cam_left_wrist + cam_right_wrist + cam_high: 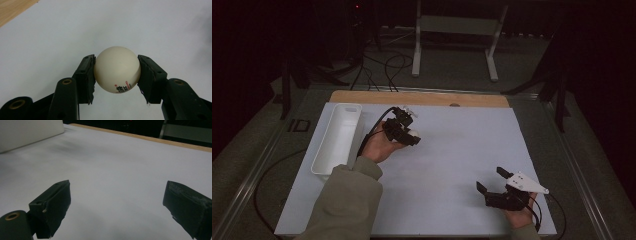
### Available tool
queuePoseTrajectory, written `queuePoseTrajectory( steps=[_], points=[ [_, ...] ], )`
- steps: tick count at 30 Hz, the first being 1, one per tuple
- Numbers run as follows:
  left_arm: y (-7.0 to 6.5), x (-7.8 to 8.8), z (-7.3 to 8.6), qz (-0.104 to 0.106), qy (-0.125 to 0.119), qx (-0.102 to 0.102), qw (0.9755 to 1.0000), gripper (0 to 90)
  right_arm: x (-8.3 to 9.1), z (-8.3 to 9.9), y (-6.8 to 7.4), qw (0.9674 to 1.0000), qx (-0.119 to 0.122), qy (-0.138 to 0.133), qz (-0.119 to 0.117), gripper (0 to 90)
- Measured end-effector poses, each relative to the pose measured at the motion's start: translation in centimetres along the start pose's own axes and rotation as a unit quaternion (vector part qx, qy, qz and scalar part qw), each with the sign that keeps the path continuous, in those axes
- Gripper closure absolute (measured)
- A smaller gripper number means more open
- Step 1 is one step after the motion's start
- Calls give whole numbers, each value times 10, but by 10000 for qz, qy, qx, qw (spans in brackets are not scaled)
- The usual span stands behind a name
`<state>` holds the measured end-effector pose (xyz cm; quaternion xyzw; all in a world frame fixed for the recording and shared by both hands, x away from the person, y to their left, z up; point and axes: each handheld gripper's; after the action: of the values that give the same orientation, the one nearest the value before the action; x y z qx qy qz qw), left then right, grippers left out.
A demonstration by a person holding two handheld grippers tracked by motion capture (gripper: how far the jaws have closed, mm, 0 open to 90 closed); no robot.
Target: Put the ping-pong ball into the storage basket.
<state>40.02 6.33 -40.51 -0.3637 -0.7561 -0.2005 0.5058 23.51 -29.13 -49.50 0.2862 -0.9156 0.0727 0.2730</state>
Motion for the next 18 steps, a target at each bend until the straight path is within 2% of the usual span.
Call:
queuePoseTrajectory(
  steps=[18],
  points=[
    [7, 13, 5, -85, -73, 74, 9999, 512, 1, 0, -1, 10000, 1, -70, -27, 72]
  ],
)
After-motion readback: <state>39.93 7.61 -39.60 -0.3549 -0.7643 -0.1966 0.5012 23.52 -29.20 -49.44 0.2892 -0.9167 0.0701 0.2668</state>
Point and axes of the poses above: each handheld gripper's, and its own axes: x roughly backward along the jaws, z roughly out of its underside, y roughly to its left, and after that the axes turned 10 degrees about y, right-handed
